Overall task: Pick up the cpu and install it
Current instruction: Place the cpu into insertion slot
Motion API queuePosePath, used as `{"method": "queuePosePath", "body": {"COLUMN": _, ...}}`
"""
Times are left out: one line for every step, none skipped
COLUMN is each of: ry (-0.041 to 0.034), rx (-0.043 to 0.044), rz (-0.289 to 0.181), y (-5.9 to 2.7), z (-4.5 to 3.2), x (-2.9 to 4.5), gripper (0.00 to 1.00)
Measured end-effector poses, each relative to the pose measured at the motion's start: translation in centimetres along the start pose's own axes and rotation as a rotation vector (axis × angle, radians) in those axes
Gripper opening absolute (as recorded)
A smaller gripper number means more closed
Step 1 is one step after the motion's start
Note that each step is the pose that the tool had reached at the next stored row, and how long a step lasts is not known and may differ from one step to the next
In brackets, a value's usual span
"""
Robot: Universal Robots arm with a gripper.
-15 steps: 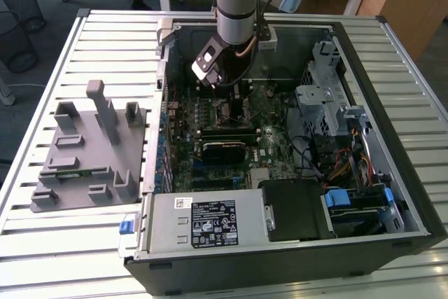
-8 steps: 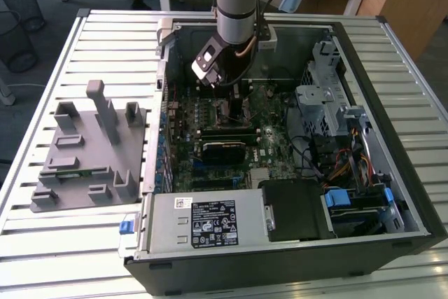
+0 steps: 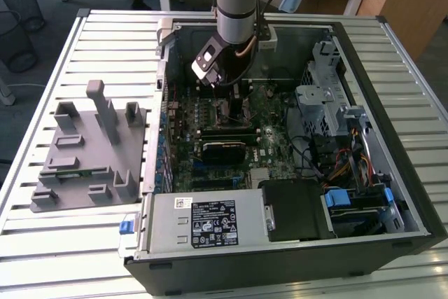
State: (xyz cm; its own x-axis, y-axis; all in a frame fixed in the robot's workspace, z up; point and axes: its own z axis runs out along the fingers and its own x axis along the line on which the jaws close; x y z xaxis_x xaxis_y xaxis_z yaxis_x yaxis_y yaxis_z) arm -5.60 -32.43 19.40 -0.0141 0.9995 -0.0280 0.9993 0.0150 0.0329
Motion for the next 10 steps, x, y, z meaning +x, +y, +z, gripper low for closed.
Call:
{"method": "queuePosePath", "body": {"ry": -0.0003, "rx": 0.0002, "rz": 0.000, "y": 0.00, "z": -0.01, "x": 0.00, "gripper": 0.58}}
{"method": "queuePosePath", "body": {"ry": -0.0002, "rx": 0.0000, "rz": 0.000, "y": 0.00, "z": -0.01, "x": 0.00, "gripper": 0.53}}
{"method": "queuePosePath", "body": {"ry": 0.0001, "rx": -0.0002, "rz": 0.000, "y": 0.00, "z": -0.03, "x": 0.00, "gripper": 0.53}}
{"method": "queuePosePath", "body": {"ry": 0.0003, "rx": -0.0003, "rz": 0.000, "y": 0.00, "z": -0.08, "x": 0.00, "gripper": 0.53}}
{"method": "queuePosePath", "body": {"ry": 0.0001, "rx": -0.0002, "rz": 0.000, "y": 0.01, "z": -0.18, "x": 0.00, "gripper": 0.53}}
{"method": "queuePosePath", "body": {"ry": 0.0000, "rx": -0.0001, "rz": 0.000, "y": 0.01, "z": -0.29, "x": -0.01, "gripper": 0.53}}
{"method": "queuePosePath", "body": {"ry": 0.0000, "rx": -0.0001, "rz": 0.000, "y": 0.01, "z": -0.38, "x": -0.01, "gripper": 0.53}}
{"method": "queuePosePath", "body": {"ry": 0.0001, "rx": -0.0001, "rz": 0.000, "y": 0.01, "z": -0.41, "x": -0.01, "gripper": 0.53}}
{"method": "queuePosePath", "body": {"ry": 0.0003, "rx": -0.0003, "rz": 0.000, "y": 0.01, "z": -0.40, "x": -0.01, "gripper": 0.53}}
{"method": "queuePosePath", "body": {"ry": 0.0001, "rx": -0.0002, "rz": 0.000, "y": 0.01, "z": -0.41, "x": -0.03, "gripper": 0.53}}
